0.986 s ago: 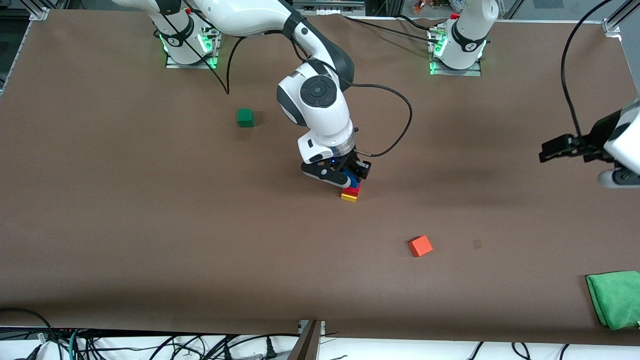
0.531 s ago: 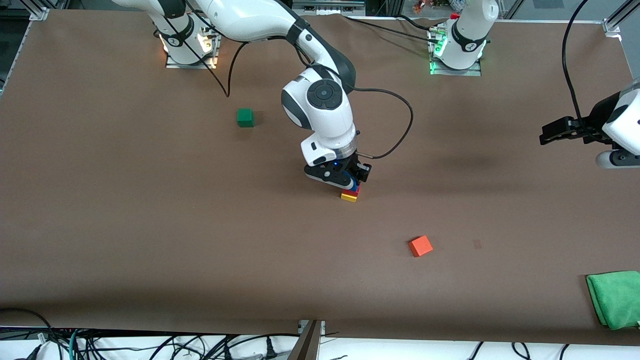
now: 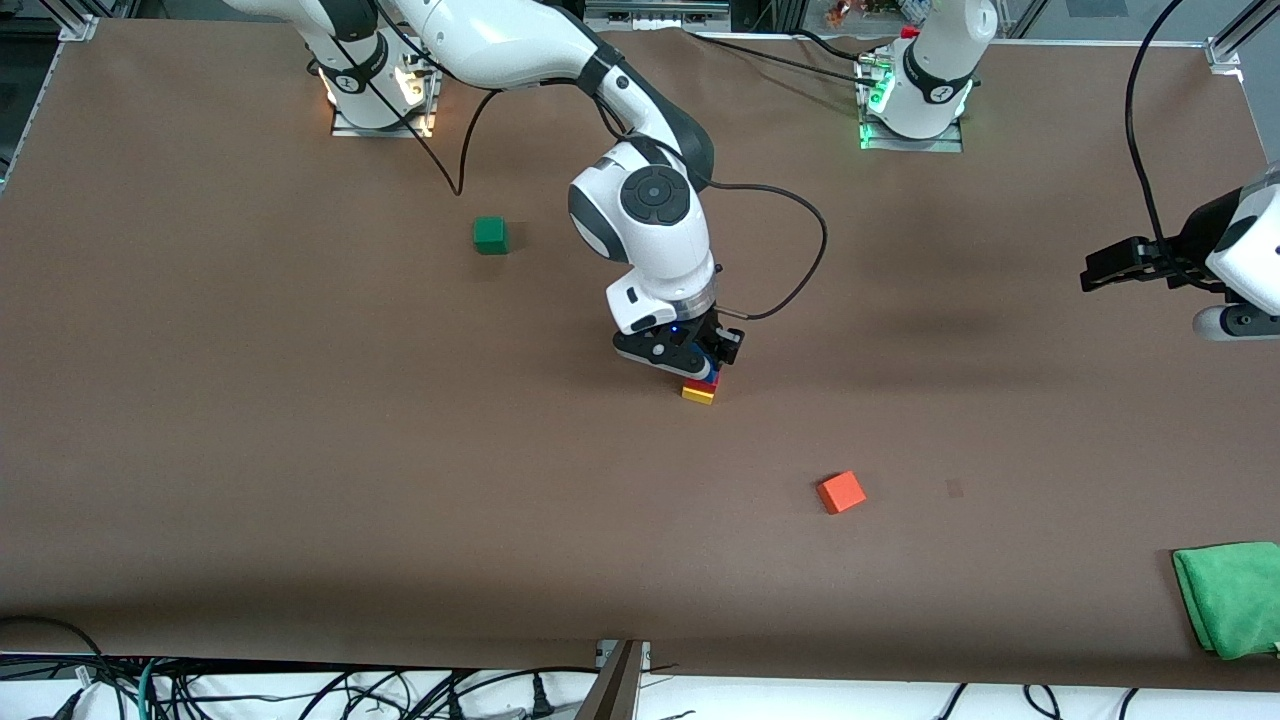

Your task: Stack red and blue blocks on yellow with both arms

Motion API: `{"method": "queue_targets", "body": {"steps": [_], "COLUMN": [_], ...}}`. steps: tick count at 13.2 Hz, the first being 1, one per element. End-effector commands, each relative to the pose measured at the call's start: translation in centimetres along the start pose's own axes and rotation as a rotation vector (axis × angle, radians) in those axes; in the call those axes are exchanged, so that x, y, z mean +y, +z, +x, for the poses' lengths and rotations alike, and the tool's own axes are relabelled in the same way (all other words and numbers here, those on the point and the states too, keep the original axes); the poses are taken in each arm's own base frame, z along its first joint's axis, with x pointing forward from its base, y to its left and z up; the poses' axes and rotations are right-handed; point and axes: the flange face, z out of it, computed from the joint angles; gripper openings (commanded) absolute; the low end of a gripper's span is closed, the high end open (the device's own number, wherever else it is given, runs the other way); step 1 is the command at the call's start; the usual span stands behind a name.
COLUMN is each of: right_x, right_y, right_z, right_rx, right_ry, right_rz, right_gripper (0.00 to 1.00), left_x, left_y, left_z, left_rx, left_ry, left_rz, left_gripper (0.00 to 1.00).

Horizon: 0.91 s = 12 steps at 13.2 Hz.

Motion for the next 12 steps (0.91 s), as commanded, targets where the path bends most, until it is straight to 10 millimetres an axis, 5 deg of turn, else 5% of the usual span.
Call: {"method": "queue_targets", "body": {"steps": [1,4,6,10,12], "right_x": [-0.6,-0.6,-0.7,0.1,1.5], "right_y": [0.1,0.5,0.2,-1.9,-8.5], "right_z": [-0.1,-0.1,0.0,1.5,6.1], "right_rx": [0.02,0.021,0.02,0.004,-0.001], "right_ry": [-0.011,-0.006,-0.004,0.006,0.052], "right_rz": [0.015,0.021,0.025,-0.038,-0.042], "right_gripper": [0.48,0.71,1.0,1.0,1.0], "left_x": [-0.2,-0.2,-0.2,-0.2,-0.3], "left_y": [-0.1,-0.2,-0.2,-0.2,0.0], "left_z": [-0.2,-0.2,-0.2,-0.2,-0.1], "left_rx": [0.007,0.007,0.008,0.008,0.005], "left_ry": [0.007,0.007,0.022,0.022,0.03], "left_rz": [-0.003,-0.003,-0.003,-0.001,-0.005], "left_gripper": [1.0,1.0,1.0,1.0,1.0]}}
